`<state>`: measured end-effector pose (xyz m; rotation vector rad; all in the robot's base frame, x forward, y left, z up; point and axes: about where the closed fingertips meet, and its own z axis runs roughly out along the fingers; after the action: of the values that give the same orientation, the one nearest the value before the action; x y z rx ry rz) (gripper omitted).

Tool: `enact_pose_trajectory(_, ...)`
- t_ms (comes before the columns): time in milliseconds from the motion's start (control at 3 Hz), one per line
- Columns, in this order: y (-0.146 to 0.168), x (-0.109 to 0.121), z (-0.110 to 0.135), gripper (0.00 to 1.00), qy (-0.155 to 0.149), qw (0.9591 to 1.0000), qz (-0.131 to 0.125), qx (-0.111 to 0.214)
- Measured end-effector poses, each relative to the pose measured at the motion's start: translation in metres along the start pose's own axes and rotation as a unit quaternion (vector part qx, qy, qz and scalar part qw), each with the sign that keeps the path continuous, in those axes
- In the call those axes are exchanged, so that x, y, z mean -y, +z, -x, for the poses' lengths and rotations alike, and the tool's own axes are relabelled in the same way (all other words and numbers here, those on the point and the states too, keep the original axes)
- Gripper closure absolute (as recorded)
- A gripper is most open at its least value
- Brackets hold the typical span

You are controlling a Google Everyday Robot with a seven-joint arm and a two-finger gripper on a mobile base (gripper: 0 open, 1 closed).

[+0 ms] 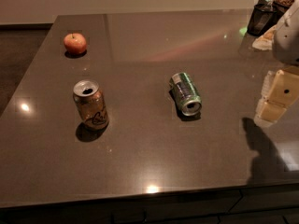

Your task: Place green can upright

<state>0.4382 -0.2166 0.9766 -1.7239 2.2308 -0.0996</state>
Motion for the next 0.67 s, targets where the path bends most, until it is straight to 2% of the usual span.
enact_pose_trajectory(333,-0.001,0.001,0.002,0.0,-0.004,1.0,-0.001,0.002)
enact_pose_trajectory(667,0.005,0.01,0.017,0.0,-0.049,0.9985,0.002,0.024)
